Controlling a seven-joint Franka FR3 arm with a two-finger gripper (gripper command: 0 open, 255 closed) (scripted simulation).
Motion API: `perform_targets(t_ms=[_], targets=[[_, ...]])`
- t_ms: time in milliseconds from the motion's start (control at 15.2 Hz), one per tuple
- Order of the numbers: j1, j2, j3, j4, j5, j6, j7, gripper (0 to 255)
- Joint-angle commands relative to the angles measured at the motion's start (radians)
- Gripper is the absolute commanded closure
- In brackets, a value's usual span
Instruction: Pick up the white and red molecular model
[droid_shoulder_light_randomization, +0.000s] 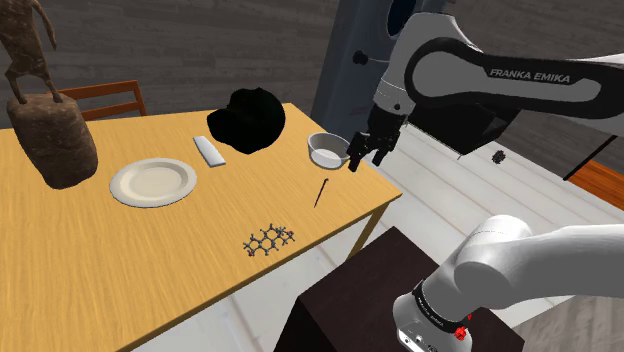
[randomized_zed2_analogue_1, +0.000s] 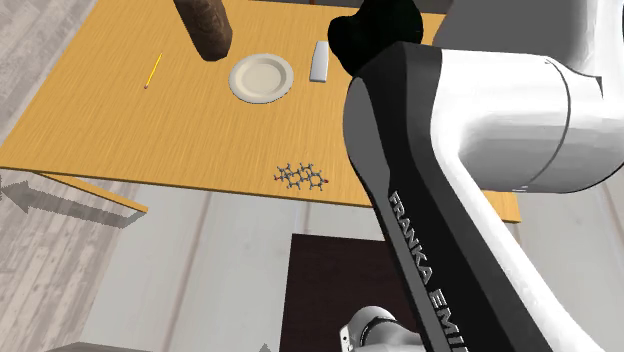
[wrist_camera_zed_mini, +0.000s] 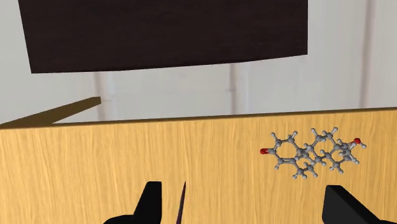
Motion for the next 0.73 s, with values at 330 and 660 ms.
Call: perform_targets(t_ms=[330, 660], targets=[[0.048, 0.182, 0.065, -0.048, 0.06, 0.226, 0.03, 0], [0.079, 0.349, 0.111, -0.046, 0.094, 0.388, 0.048, 0]])
